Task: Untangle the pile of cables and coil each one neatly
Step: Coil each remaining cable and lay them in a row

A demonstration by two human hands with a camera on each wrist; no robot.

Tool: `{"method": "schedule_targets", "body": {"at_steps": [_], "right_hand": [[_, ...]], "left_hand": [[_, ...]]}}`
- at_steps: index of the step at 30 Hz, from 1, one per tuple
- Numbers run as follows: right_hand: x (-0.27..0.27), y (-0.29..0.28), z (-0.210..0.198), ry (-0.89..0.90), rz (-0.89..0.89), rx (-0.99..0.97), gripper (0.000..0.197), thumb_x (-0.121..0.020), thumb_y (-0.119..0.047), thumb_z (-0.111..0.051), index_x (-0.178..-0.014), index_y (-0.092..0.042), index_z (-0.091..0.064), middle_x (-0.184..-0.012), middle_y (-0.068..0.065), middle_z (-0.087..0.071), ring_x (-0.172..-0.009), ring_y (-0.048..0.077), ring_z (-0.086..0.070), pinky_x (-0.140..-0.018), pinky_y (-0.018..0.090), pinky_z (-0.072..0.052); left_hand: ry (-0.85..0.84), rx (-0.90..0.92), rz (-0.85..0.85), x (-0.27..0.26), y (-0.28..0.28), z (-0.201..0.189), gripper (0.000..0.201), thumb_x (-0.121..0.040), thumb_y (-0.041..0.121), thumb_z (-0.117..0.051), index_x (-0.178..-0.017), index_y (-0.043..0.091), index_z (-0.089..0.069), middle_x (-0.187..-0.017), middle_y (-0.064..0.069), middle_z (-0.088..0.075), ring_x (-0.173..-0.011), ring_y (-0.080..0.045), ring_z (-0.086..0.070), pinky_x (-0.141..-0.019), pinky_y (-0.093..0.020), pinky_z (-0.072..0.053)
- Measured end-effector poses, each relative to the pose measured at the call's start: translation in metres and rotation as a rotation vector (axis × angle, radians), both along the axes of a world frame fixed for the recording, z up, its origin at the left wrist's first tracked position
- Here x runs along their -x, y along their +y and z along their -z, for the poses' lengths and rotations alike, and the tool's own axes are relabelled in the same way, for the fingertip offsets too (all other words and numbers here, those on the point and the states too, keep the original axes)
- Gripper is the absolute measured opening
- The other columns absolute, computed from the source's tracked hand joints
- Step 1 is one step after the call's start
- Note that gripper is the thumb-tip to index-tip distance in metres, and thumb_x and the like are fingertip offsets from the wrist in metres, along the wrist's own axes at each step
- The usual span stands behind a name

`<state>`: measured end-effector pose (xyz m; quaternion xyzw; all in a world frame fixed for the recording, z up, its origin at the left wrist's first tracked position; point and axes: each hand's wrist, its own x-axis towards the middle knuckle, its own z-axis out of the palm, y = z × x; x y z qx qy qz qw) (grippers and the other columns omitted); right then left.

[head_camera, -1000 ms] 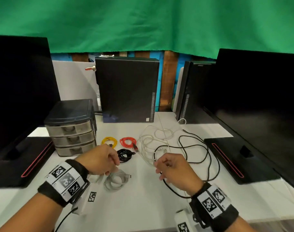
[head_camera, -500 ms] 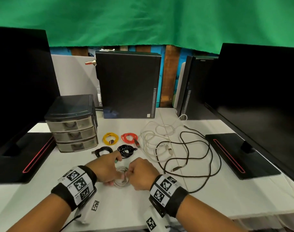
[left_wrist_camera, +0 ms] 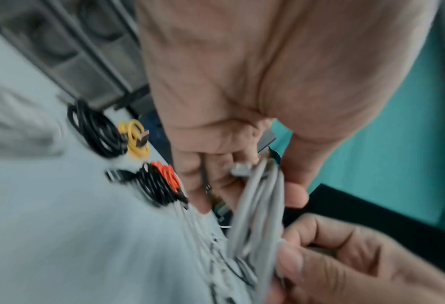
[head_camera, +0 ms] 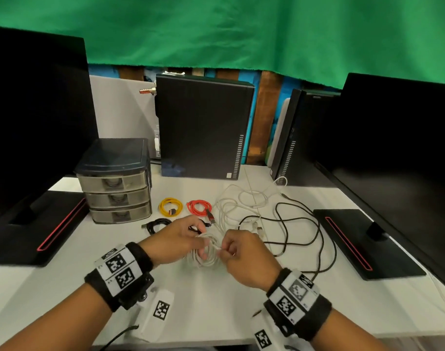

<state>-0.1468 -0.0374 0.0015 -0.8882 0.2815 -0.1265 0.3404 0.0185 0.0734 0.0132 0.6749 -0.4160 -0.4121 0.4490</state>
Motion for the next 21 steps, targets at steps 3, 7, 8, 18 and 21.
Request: {"method": "schedule_targets", "body": {"at_steps": [3, 7, 8, 18, 21], "right_hand": [[0.020, -0.004, -0.010, -0.131, 0.018, -0.052, 0.019, -0.091, -0.024, -0.068, -0.075, -0.022, -0.059, -0.069, 0.007, -0.070, -0.060, 0.025, -0.067, -0.063, 0.043, -0.057], [0.036, -0.009, -0.023, -0.263, 0.044, -0.051, 0.017, -0.090, -0.023, -0.070, -0.077, -0.022, -0.059, -0.067, 0.005, -0.068, -0.061, 0.028, -0.065, -0.064, 0.049, -0.057], [0.042, -0.010, -0.026, -0.272, 0.040, -0.034, 0.017, -0.090, -0.022, -0.069, -0.077, -0.022, -0.059, -0.067, 0.005, -0.067, -0.060, 0.027, -0.065, -0.064, 0.048, -0.057], [0.083, -0.002, -0.043, -0.260, -0.029, 0.140, 0.014, -0.093, -0.022, -0.067, -0.081, -0.020, -0.061, -0.065, -0.001, -0.063, -0.063, 0.017, -0.058, -0.059, 0.032, -0.049], [0.083, 0.001, -0.049, -0.280, -0.044, 0.140, 0.014, -0.093, -0.021, -0.067, -0.080, -0.019, -0.061, -0.065, -0.001, -0.063, -0.063, 0.018, -0.057, -0.059, 0.030, -0.049]], "left_hand": [[0.385, 0.212, -0.021, 0.018, -0.007, -0.011, 0.029, -0.088, 0.009, -0.072, -0.111, 0.000, -0.056, -0.062, -0.008, -0.054, -0.051, -0.017, -0.055, -0.072, -0.030, -0.053], [0.516, 0.271, -0.081, 0.035, -0.014, -0.019, 0.023, -0.098, 0.015, -0.054, -0.113, 0.002, -0.064, -0.064, -0.002, -0.048, -0.043, -0.008, -0.031, -0.051, -0.024, -0.046], [0.450, 0.262, -0.073, 0.037, -0.015, -0.020, 0.023, -0.099, 0.016, -0.053, -0.112, 0.003, -0.067, -0.064, -0.002, -0.050, -0.043, -0.008, -0.030, -0.049, -0.022, -0.042], [-0.318, 0.253, 0.092, 0.046, -0.014, -0.016, 0.013, -0.093, 0.030, -0.069, -0.087, 0.023, -0.078, -0.083, 0.013, -0.075, -0.078, 0.001, -0.067, -0.077, -0.019, -0.049], [-0.317, 0.257, 0.056, 0.047, -0.015, -0.023, 0.016, -0.095, 0.031, -0.065, -0.092, 0.023, -0.078, -0.087, 0.016, -0.075, -0.081, 0.004, -0.067, -0.077, -0.015, -0.049]]}}
